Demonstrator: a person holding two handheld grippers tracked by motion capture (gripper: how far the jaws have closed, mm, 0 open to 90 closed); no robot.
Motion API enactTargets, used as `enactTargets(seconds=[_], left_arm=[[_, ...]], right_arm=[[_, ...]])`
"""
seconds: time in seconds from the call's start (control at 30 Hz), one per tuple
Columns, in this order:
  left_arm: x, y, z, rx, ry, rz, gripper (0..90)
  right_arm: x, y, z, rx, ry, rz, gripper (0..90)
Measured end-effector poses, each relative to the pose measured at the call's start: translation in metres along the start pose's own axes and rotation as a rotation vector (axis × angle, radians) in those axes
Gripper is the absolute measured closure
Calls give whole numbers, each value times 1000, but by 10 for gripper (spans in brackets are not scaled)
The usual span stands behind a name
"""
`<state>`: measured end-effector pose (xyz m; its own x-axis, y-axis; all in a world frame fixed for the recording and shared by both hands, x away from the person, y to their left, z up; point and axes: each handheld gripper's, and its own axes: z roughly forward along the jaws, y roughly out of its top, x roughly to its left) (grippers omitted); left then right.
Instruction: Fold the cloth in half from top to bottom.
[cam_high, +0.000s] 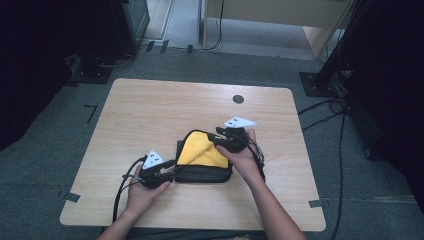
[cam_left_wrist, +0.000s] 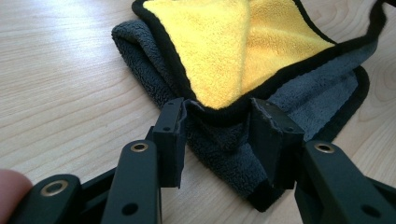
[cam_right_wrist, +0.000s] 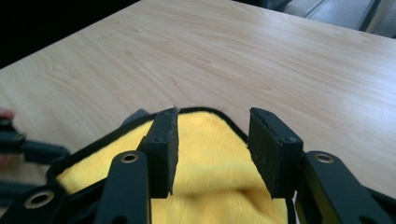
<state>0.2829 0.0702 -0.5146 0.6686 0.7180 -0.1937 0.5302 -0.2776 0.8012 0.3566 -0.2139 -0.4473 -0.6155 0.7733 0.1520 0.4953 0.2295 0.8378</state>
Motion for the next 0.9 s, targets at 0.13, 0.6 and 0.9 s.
enactTargets(seconds=[0.13,0.6,0.9], left_arm=[[-1,0,1,4,5,6,563],[-2,-1,1,15,0,23,564],[-3,-1,1,15,-4,26,566]], right_arm=[[-1,16,26,31,-11,-7,566],[-18,27,103,204,-55,2,614],[-15,6,125,237,-14,-47,629]])
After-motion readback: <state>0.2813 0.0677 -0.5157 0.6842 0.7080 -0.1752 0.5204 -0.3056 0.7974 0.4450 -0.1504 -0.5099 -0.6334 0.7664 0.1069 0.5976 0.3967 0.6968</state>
